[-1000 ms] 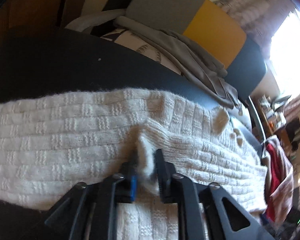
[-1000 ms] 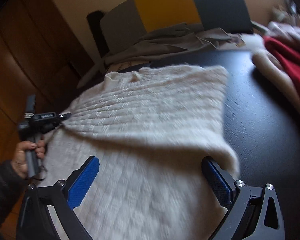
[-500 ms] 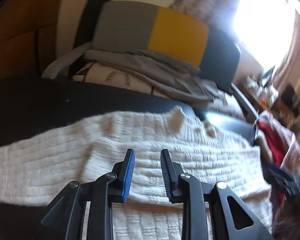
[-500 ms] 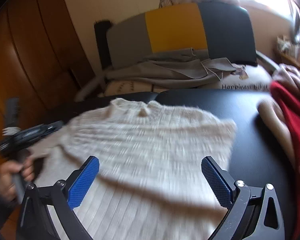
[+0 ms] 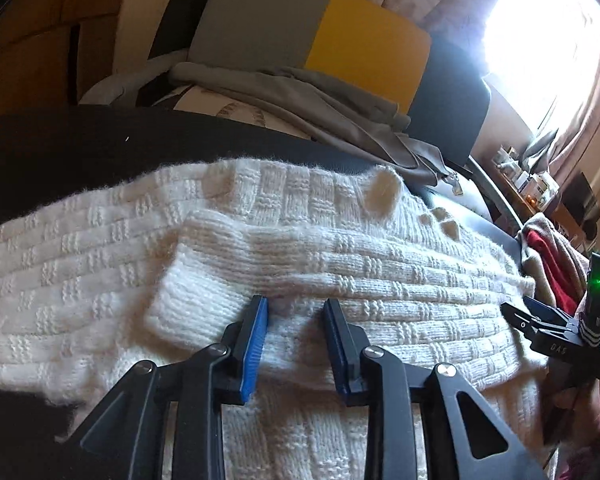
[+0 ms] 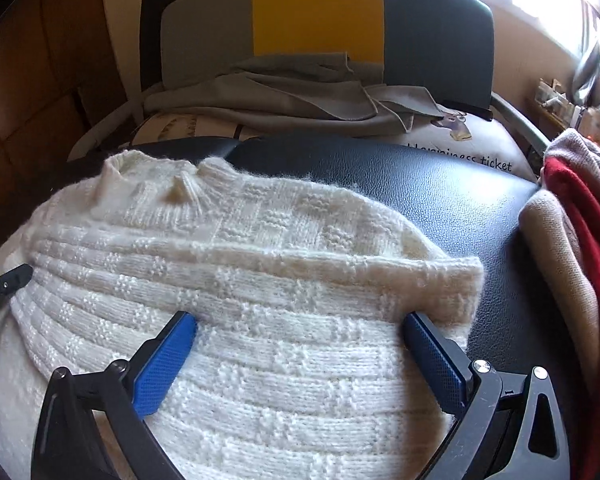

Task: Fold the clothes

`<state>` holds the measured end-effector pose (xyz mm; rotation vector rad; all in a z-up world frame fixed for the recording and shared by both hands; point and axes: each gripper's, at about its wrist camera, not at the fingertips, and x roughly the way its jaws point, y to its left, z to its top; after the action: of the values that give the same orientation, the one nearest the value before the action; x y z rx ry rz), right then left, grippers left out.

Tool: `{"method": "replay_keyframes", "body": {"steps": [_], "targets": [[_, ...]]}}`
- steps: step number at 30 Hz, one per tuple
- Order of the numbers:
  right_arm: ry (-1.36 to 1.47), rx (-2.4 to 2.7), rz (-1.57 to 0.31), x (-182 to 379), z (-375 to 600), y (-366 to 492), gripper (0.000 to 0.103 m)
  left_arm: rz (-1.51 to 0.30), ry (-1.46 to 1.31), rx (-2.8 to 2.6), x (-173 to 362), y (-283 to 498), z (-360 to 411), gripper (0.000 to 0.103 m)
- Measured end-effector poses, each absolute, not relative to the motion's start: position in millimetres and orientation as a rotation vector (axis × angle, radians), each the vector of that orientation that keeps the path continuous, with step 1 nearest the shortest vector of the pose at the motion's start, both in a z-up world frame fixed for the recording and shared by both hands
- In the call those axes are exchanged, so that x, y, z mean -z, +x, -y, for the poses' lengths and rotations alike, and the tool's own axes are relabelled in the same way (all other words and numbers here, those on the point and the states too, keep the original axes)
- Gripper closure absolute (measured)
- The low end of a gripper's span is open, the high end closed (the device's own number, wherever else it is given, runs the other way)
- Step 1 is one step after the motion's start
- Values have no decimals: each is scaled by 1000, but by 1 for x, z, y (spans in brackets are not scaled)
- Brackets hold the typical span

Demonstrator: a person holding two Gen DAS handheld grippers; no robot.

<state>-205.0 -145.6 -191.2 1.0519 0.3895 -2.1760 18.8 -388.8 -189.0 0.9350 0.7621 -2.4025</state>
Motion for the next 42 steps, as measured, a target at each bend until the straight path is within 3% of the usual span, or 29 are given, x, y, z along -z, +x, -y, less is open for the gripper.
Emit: {"method": "replay_keyframes", "body": {"steps": [5,10,14,17,20,26,28,30,35,42], "targets": [[1042,2180,-385,192,145,-205,0,-1043,831,2369,178,60,406,72],[1042,2175,-373,191,143,-205,0,-1373,423,2120,166,213,452,68],[1040,2175,-371,191,142,-204,0,-1515,232,1838,183,329,492,63],[1036,2180,-378,190,142,-203,0,-1598,137,1663,198,401,516,54],[1034,2180,-380,190,142,-202,0,-1656,62,1509,211,462,539,52],[1033,2183,-385,189,141,-201,0,-1595,105,1492,209,440,569,52],[1033,2183,-385,189,140,-201,0,-1555,121,1468,208,431,575,58],[1034,2181,-382,189,139,-202,0,-1552,141,1433,212,426,580,99],[1034,2178,-374,189,138,-202,0,-1538,161,1436,207,412,582,98],[1032,2173,-365,188,136,-204,0,-1447,189,1810,131,298,553,98]]}}
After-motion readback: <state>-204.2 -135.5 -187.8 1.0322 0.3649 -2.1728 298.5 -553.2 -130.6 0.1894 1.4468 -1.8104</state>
